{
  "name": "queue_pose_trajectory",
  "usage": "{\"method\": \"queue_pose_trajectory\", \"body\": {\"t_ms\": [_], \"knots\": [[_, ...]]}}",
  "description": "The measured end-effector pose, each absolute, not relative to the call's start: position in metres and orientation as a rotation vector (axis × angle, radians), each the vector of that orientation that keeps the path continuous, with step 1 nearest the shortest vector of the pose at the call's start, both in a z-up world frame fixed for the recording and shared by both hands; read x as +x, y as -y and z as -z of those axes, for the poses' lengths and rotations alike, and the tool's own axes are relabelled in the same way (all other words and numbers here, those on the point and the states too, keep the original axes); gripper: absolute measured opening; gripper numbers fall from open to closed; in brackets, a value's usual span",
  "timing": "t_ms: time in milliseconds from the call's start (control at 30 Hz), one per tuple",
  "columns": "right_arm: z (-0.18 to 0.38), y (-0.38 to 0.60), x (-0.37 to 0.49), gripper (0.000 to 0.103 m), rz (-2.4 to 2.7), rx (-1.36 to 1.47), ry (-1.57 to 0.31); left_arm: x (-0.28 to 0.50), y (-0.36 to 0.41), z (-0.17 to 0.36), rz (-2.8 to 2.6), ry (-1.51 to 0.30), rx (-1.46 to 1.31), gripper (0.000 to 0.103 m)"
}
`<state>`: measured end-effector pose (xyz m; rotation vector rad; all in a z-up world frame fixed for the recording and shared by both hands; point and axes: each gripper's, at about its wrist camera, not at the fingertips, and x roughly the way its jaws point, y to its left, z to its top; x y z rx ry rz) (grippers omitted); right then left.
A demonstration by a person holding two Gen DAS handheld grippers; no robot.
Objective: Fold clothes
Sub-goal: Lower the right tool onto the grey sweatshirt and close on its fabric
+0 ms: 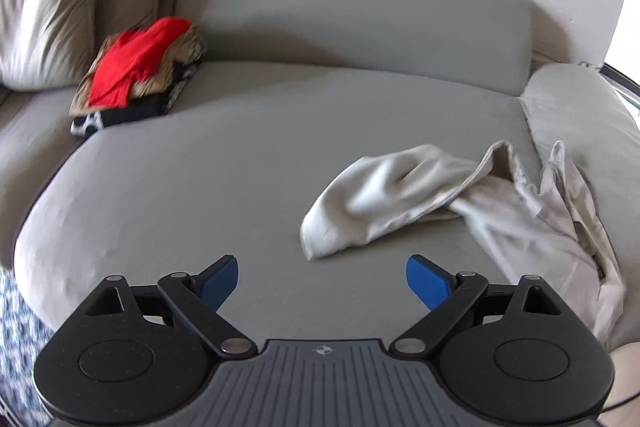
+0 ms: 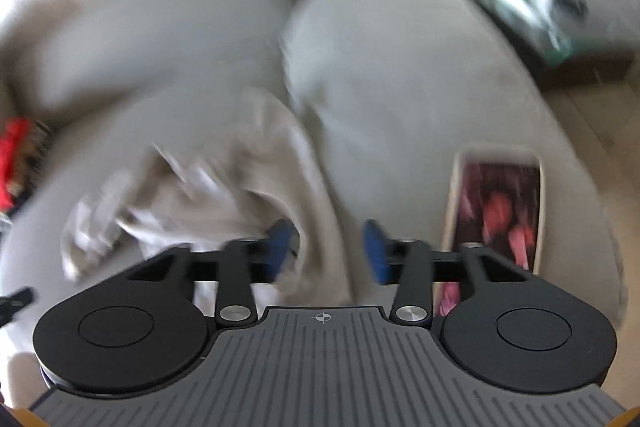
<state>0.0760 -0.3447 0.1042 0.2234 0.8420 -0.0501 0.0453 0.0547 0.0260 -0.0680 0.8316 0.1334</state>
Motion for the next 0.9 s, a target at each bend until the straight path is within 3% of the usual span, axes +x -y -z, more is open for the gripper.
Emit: {"method": "queue_pose_trajectory", "body": {"t_ms": [133, 300, 467, 533, 567, 633, 767, 800, 833, 867, 900], "knots": [[-0.113, 0.313, 0.115, 0.068, -0.072, 0.157, -0.817, 0.053, -0.03, -0.039, -0.062, -0.834, -0.082, 0.096], [-0.064, 0.299, 0.194, 0.061, 0.013, 0.08, -0.943, 0.044, -0.009, -0.025, 0.02, -0.892, -0.107, 0.096], [-0.035, 0.3, 0.24, 0.061, 0.021, 0.176, -0.92, 0.033, -0.003, 0.004, 0.075, -0.966, -0.149, 0.095], [-0.031, 0.297, 0.253, 0.056, 0.016, 0.231, -0.908, 0.034, -0.004, 0.012, 0.072, -0.989, -0.162, 0.095], [-0.029, 0.295, 0.259, 0.047, 0.037, 0.231, -0.908, 0.035, -0.003, 0.014, 0.07, -0.994, -0.157, 0.095], [-0.021, 0.29, 0.271, 0.039, 0.09, 0.21, -0.961, 0.037, -0.002, 0.017, 0.065, -0.999, -0.143, 0.095], [-0.015, 0.28, 0.279, 0.04, 0.118, 0.168, -1.029, 0.038, 0.0, 0.016, 0.073, -0.991, -0.137, 0.095], [-0.015, 0.278, 0.278, 0.052, 0.121, 0.158, -1.017, 0.038, 0.001, 0.017, 0.079, -0.992, -0.139, 0.095], [-0.014, 0.277, 0.278, 0.055, 0.118, 0.151, -1.012, 0.038, 0.003, 0.017, 0.085, -0.994, -0.14, 0.095], [-0.011, 0.277, 0.278, 0.043, 0.119, 0.149, -1.015, 0.038, 0.004, 0.017, 0.091, -0.995, -0.141, 0.095], [-0.009, 0.28, 0.278, 0.006, 0.124, 0.157, -1.02, 0.038, 0.005, 0.018, 0.095, -0.998, -0.142, 0.095]]}}
